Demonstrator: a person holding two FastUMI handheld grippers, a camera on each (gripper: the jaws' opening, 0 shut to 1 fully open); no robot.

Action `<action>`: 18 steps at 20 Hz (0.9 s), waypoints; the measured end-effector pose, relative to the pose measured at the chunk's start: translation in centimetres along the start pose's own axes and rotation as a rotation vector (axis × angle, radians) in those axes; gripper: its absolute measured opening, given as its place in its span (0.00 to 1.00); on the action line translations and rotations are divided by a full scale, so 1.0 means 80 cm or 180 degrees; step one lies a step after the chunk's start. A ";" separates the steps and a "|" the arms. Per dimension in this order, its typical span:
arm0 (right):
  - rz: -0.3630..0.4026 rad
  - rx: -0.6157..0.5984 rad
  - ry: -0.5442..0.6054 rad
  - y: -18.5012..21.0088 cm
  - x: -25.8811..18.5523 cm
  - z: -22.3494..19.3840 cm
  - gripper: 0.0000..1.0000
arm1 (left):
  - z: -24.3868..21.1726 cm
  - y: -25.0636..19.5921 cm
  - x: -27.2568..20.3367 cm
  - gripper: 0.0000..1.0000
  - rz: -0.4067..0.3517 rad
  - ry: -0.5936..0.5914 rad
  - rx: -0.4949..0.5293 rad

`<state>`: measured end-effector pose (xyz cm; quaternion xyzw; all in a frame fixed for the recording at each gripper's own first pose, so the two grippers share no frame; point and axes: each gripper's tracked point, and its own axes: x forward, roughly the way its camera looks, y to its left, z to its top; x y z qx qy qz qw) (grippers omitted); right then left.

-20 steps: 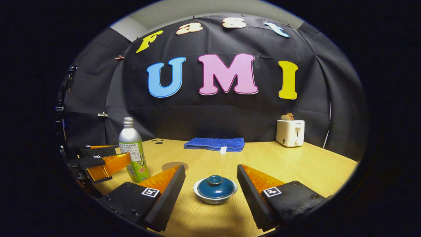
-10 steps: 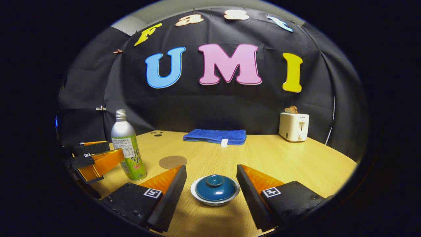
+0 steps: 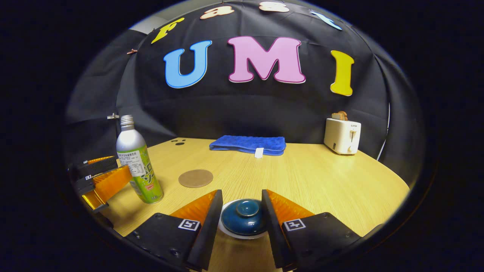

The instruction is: Open the teacup lid with one hand, grasp the water bottle and pour water into the teacup with the other hand; after pouring, place the water bottle on the coaster and then close the teacup lid.

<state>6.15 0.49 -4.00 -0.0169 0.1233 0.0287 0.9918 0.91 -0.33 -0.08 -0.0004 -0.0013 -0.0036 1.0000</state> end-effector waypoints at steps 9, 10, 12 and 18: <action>-0.0014 0.0049 -0.0068 -0.007 -0.003 0.008 0.33 | 0.000 0.000 0.001 0.95 -0.0001 -0.0001 0.0000; 0.0019 0.0044 -0.0086 -0.006 -0.003 0.009 0.33 | 0.000 0.000 0.001 0.95 -0.0001 -0.0001 0.0000; 0.0050 0.0076 -0.0255 -0.005 -0.013 0.019 0.28 | 0.000 -0.003 0.001 0.96 -0.0034 -0.0002 0.0002; -0.0037 0.0090 -0.0757 -0.014 -0.037 0.041 0.28 | 0.000 -0.013 0.013 0.96 -0.0133 -0.0010 -0.0001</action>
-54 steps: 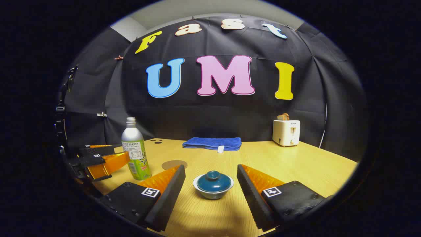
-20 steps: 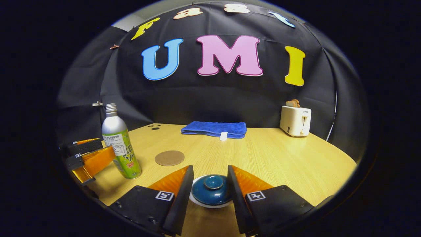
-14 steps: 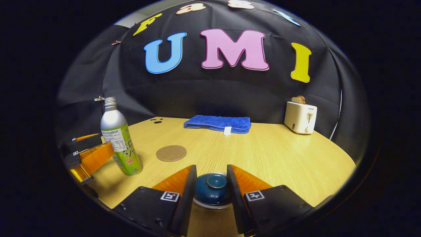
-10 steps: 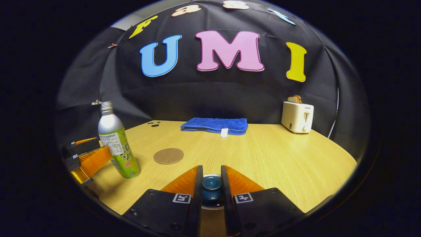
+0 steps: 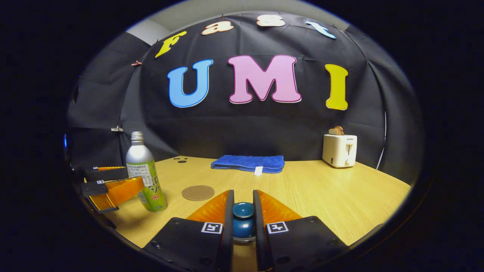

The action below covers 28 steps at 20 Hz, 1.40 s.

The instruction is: Open the teacup lid with one hand, grasp the water bottle and pour water into the teacup with the other hand; after pouring, place the water bottle on the coaster and then close the teacup lid.

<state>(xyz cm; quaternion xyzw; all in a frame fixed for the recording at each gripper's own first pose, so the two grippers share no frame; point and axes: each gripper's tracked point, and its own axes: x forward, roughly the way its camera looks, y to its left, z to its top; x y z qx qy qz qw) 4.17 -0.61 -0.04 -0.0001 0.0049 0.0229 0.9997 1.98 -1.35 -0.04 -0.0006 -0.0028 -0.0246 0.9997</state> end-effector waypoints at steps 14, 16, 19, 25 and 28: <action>-0.0445 -0.0014 -0.0028 -0.122 -0.006 0.006 0.28 | 0.000 0.017 0.080 0.84 0.0161 0.0009 0.0000; -0.0446 -0.0015 -0.0028 -0.130 -0.006 0.007 0.28 | 0.000 0.014 0.079 0.83 0.0140 0.0011 0.0001; -0.0380 -0.0011 -0.0029 -0.131 -0.006 0.006 0.27 | 0.002 0.007 0.073 0.81 0.0157 0.0011 0.0209; -0.0309 -0.0011 -0.0028 -0.126 -0.005 0.006 0.27 | 0.024 -0.009 0.072 0.81 0.0159 -0.0026 0.0741; -0.0301 -0.0013 -0.0029 -0.129 -0.006 0.005 0.27 | 0.046 -0.016 0.076 0.81 0.0160 -0.0076 0.1606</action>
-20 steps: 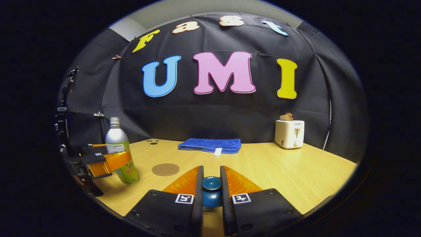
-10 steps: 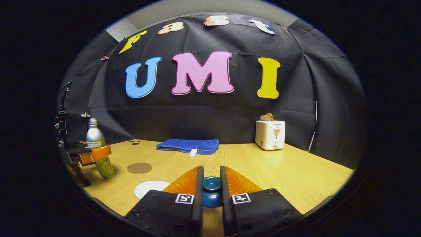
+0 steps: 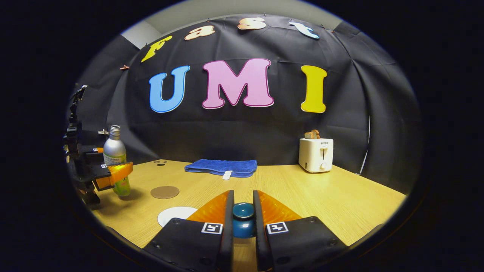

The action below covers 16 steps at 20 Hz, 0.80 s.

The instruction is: Open the teacup lid with one hand, grasp the water bottle and pour water into the teacup with the other hand; after pouring, place the water bottle on the coaster and then close the teacup lid.

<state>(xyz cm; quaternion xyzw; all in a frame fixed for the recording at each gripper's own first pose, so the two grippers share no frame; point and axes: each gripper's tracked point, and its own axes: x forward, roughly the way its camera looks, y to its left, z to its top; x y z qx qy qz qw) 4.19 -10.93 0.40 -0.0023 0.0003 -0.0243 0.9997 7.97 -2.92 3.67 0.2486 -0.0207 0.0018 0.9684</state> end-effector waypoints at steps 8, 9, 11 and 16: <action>-0.0175 0.0002 -0.0006 -0.053 -0.001 0.002 0.27 | 0.012 -0.087 0.017 0.80 -0.0565 -0.0163 0.1889; -0.0197 0.0000 -0.0007 -0.061 -0.001 0.002 0.27 | 0.014 -0.095 0.018 0.80 -0.0595 -0.0193 0.2073; -0.0235 0.0002 -0.0011 -0.075 -0.004 0.003 0.27 | 0.016 -0.108 0.020 0.80 -0.0686 -0.0269 0.2480; -0.0254 0.0003 -0.0012 -0.088 -0.006 0.003 0.28 | 0.012 -0.127 0.027 0.80 -0.0835 -0.0333 0.3171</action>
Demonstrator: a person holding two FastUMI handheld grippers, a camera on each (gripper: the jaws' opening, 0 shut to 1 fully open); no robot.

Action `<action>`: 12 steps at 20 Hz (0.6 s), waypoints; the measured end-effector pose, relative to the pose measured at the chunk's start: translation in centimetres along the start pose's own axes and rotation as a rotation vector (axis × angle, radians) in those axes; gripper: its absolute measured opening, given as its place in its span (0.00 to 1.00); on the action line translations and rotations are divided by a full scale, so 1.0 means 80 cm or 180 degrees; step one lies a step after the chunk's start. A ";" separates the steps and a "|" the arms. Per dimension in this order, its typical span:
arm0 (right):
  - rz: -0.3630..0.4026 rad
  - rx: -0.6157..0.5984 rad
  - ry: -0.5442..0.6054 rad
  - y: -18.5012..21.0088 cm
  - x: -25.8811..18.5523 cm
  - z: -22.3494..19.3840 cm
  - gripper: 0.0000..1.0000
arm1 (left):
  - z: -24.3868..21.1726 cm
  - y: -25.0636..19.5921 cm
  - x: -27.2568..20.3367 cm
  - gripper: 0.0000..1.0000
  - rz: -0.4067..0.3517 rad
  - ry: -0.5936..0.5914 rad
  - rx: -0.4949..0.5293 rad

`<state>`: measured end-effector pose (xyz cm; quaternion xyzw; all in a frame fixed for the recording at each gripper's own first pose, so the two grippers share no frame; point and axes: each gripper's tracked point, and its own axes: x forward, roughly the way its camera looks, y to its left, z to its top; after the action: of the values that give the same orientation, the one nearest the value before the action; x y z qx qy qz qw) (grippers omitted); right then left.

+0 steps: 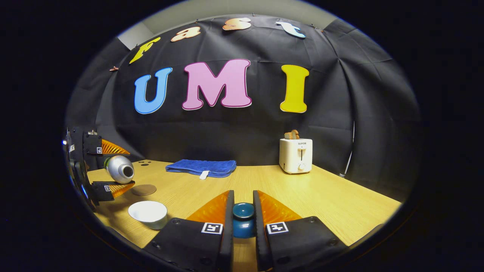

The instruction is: Open the teacup lid with one hand, grasp the water bottle and pour water into the teacup with the other hand; after pouring, place the water bottle on the coaster and then close the teacup lid.

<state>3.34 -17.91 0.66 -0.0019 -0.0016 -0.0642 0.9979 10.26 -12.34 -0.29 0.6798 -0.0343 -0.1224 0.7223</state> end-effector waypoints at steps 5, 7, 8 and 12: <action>0.0035 -0.0001 0.0000 0.003 0.001 0.000 0.27 | 0.000 0.001 -0.004 0.80 -0.0066 0.0003 0.0551; 0.0036 -0.0001 -0.0001 0.003 0.001 0.000 0.27 | 0.001 0.002 -0.002 0.80 -0.0104 0.0017 0.0696; 0.0036 -0.0002 -0.0002 0.003 0.001 -0.001 0.27 | 0.003 0.005 -0.004 0.80 -0.0111 0.0015 0.0765; 0.0036 -0.0002 -0.0002 0.003 0.001 0.000 0.27 | 0.004 0.013 -0.009 0.80 -0.0130 -0.0001 0.1021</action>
<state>3.43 -17.65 0.65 -0.0022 -0.0020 -0.0586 0.9983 9.65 -12.42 0.84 0.7869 -0.0397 -0.1301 0.6019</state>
